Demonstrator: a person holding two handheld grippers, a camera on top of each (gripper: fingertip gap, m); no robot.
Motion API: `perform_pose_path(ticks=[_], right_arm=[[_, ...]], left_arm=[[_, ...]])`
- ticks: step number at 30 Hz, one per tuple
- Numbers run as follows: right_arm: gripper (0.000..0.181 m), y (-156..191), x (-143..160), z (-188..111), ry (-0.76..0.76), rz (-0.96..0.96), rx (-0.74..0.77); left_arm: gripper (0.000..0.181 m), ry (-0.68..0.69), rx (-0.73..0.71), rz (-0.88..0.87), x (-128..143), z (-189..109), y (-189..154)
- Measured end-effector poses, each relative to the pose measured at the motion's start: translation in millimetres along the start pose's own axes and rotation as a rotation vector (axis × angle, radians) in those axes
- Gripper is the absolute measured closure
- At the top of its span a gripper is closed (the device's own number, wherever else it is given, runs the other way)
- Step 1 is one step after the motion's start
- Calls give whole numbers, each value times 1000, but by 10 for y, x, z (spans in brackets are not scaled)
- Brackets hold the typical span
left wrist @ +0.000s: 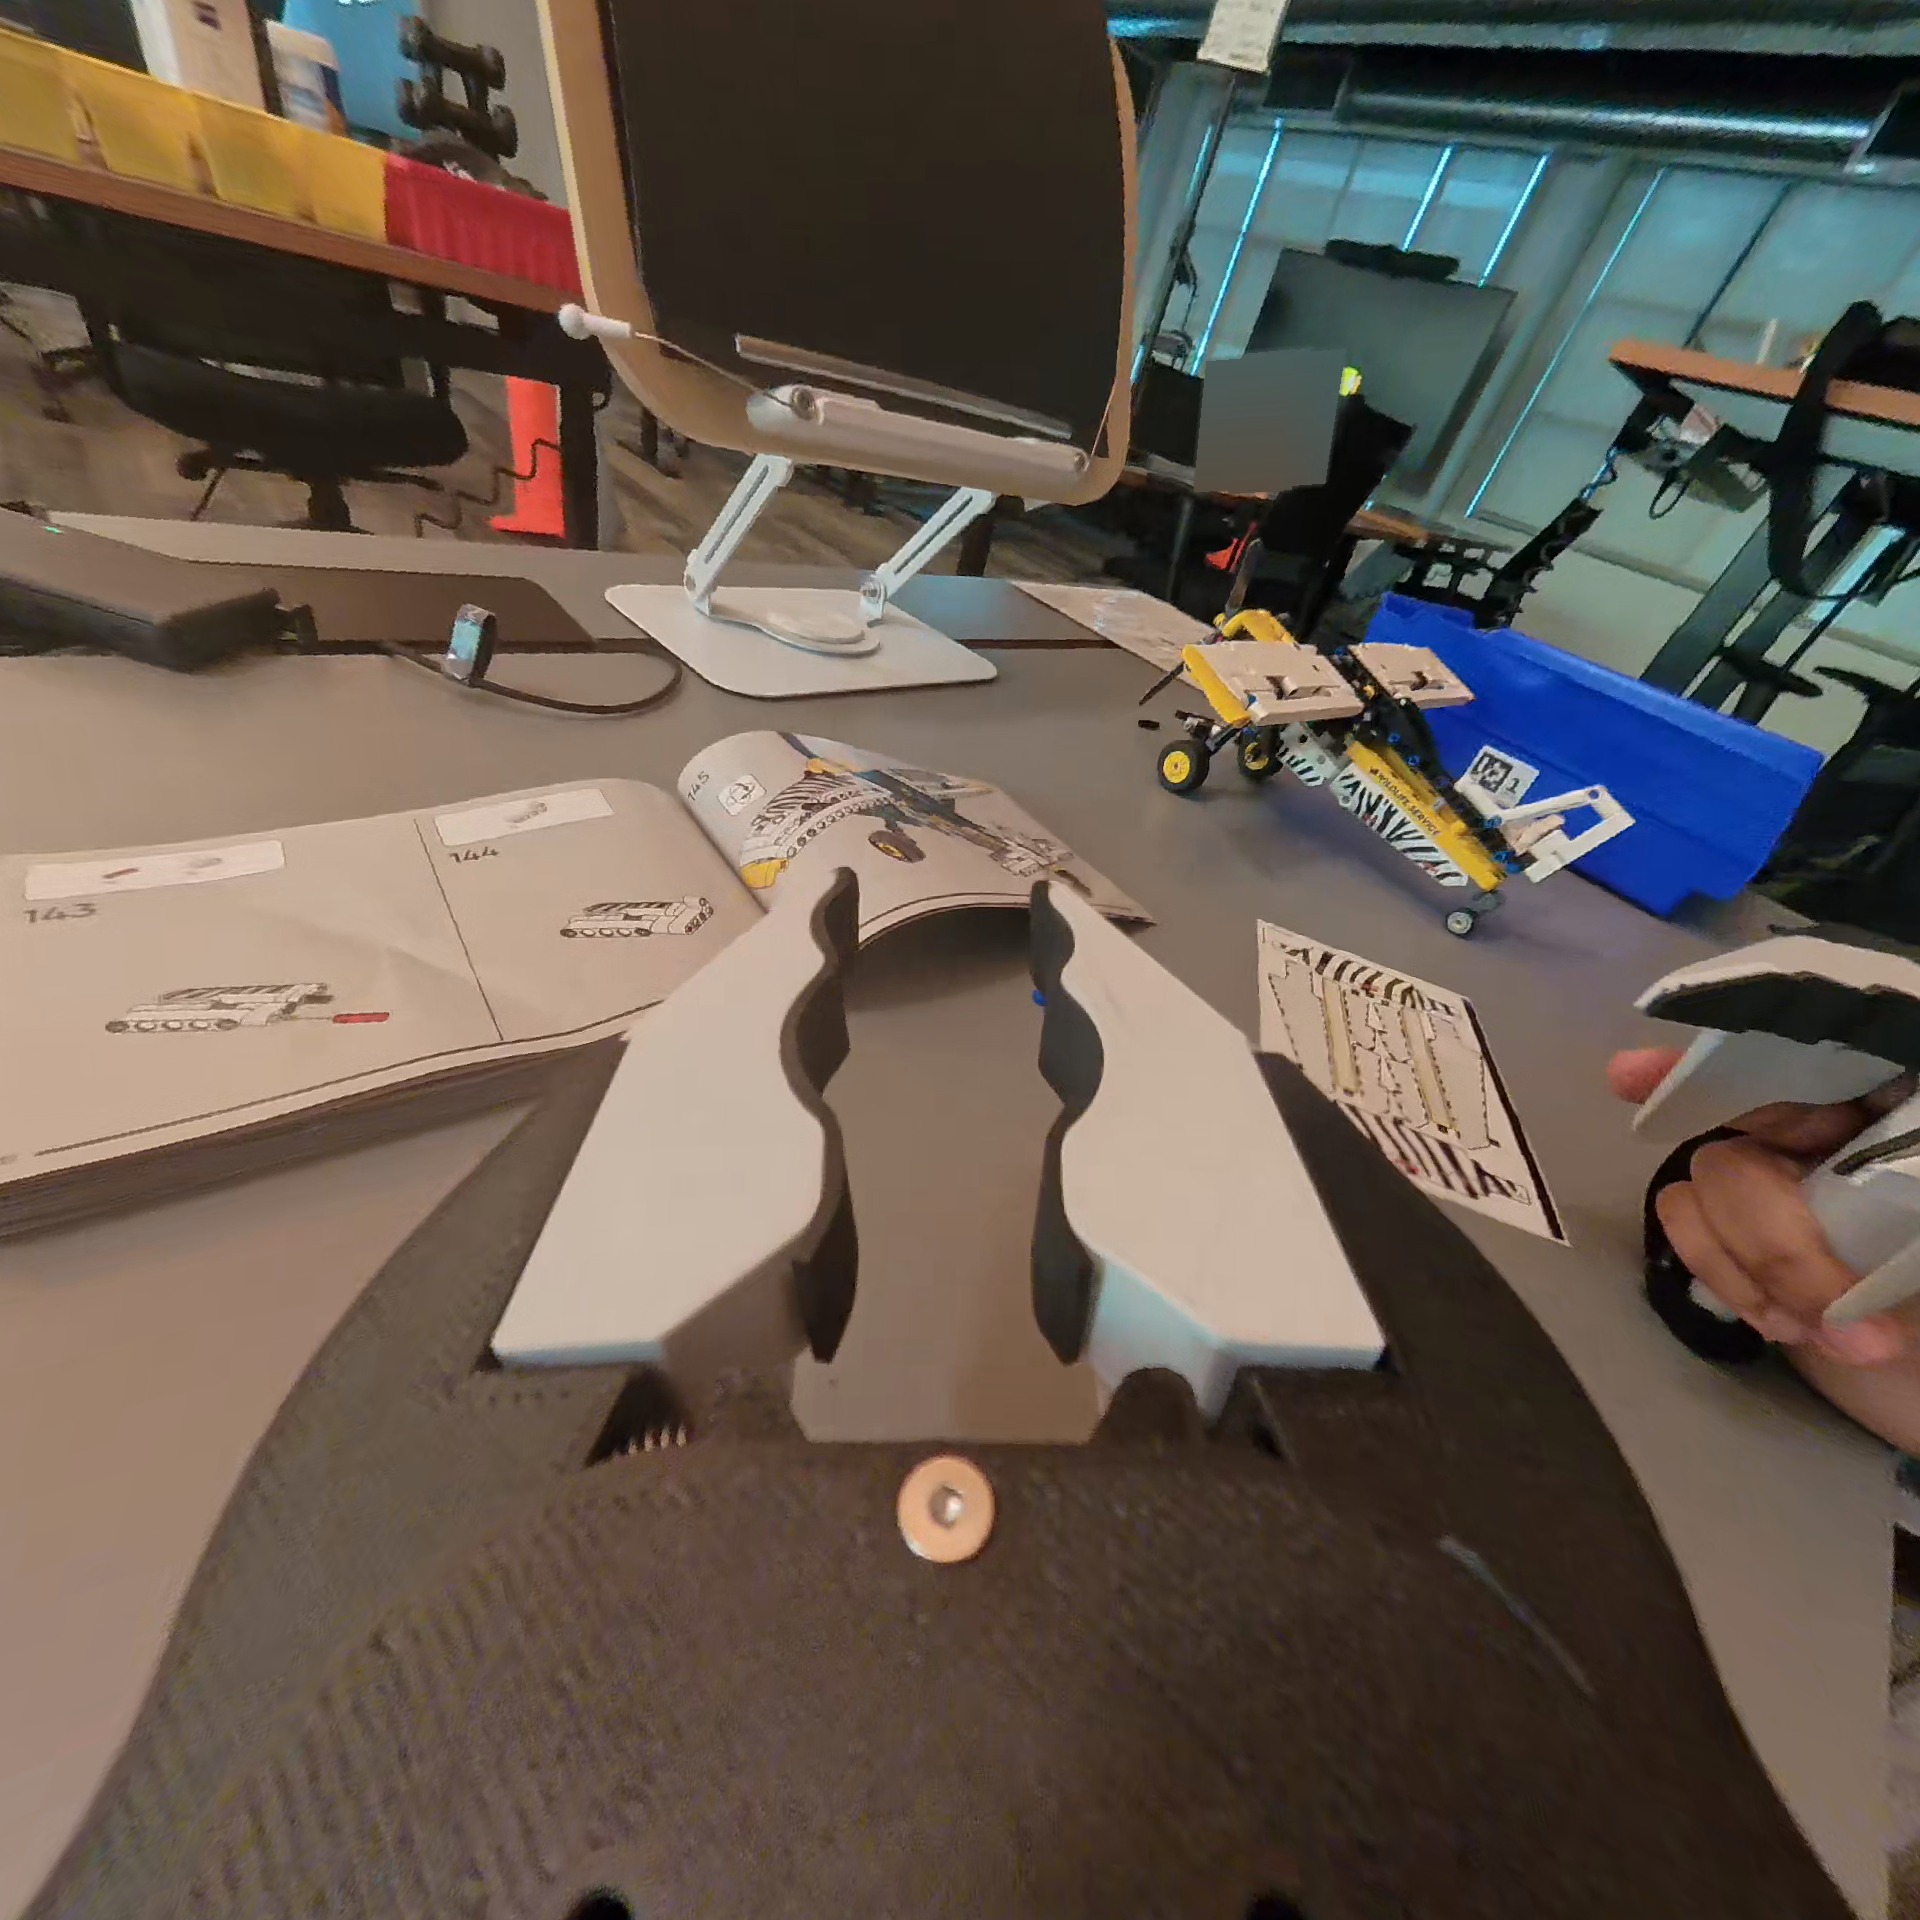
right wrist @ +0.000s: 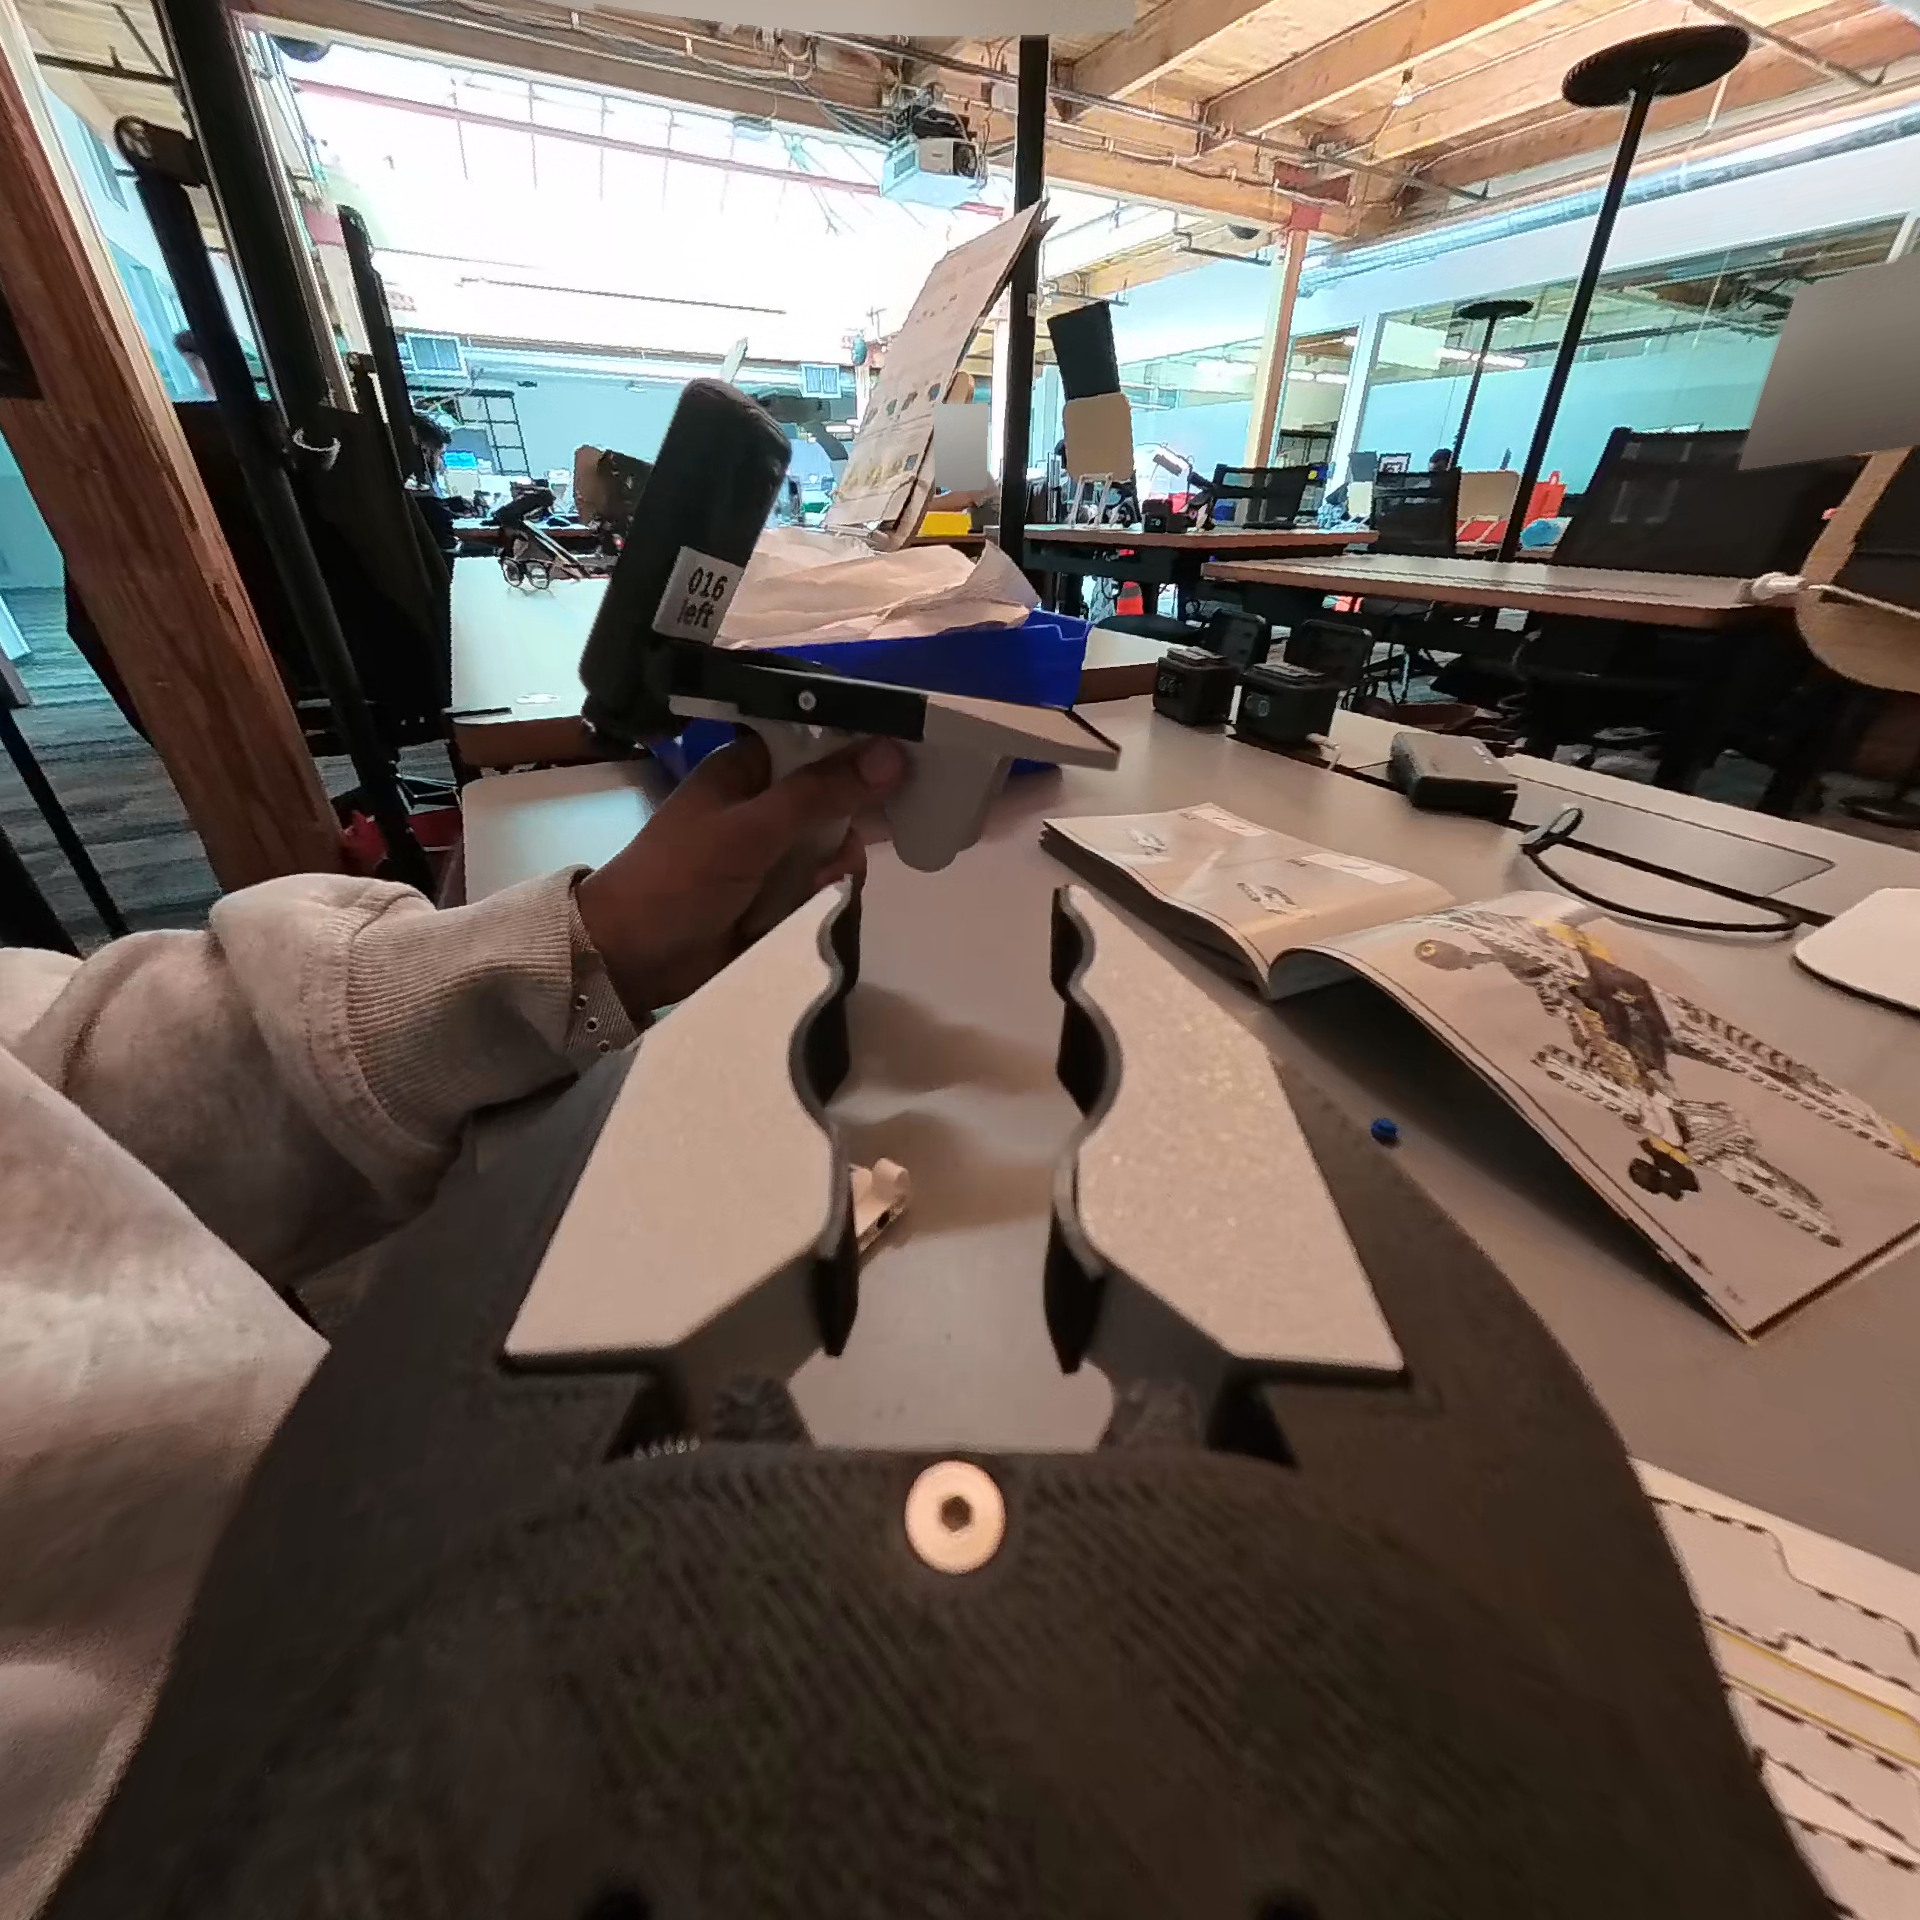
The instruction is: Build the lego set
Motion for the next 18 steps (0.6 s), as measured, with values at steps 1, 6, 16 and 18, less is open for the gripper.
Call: perform_pose_path(ticks=[1,6,16,18], right_arm=[[146,1,-6,-9,-6,-2,2],[134,-17,19,-13,0,17,15],[126,200,401,110,323,83,-101],[125,263,533,134,422,116,-128]], left_arm=[[151,2,-2,11,8,4,-11],[151,6,12,19,18,16,-51],[149,6,55,-24,21,-11,-79],[149,10,58,-19,30,-10,-92]])
Point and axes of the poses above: each gripper's, where its closed fingertips meet, z out along the fingers, x out of its underside, y = z × x across the jaws, the point moved 2 cm from there along -z, back along the fingers, and after that the axes turned 14 degrees about -x, right-handed, at the moved point
